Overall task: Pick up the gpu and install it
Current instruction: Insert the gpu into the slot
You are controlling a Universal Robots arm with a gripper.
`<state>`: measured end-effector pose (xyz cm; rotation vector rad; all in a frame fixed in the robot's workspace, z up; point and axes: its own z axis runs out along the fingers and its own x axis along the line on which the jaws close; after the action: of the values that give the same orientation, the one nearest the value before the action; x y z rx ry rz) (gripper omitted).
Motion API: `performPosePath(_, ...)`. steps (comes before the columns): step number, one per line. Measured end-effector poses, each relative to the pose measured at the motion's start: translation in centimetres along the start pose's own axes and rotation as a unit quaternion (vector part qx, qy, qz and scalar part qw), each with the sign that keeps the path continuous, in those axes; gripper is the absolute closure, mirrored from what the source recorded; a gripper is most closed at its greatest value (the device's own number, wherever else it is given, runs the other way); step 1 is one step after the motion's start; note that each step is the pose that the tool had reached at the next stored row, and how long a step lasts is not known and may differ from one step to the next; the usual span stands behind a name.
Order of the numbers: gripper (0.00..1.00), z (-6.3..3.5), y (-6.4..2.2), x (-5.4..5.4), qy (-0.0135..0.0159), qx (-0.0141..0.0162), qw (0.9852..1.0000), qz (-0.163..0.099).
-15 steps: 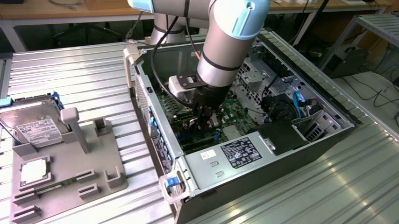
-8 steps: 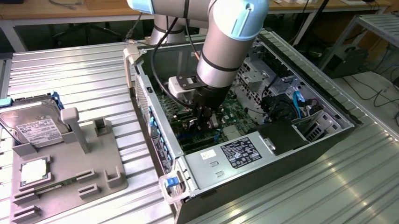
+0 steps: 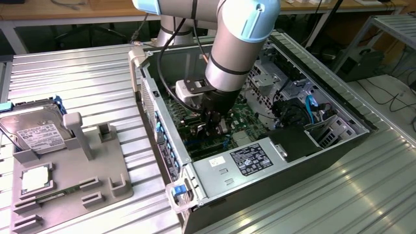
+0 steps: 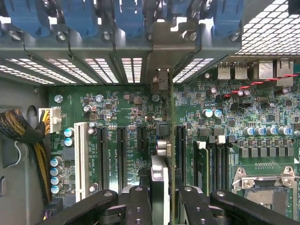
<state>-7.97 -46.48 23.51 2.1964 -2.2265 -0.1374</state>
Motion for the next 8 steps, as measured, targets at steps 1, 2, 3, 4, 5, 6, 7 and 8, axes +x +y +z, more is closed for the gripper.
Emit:
performPosePath(1,0.72,0.05,0.0,0.0,0.0,0.0,1.0,0.0)
performPosePath(2,0.72,0.27,-0.03,0.01,-0.0002,0.0002,1.0,0.0)
performPosePath(3,0.72,0.29,-0.02,0.01,-0.0002,0.0,1.0,0.0)
performPosePath(4,0.72,0.29,-0.02,0.01,-0.0002,0.0,1.0,0.0)
performPosePath(5,0.72,0.28,-0.02,0.01,-0.0001,0.0,1.0,0.0)
performPosePath(6,0.72,0.28,-0.02,0.01,0.0,0.0,1.0,0.0)
performPosePath(7,0.72,0.28,-0.02,0.02,0.0,0.0,1.0,0.0)
performPosePath(8,0.72,0.28,-0.02,0.01,0.0,0.0,1.0,0.0)
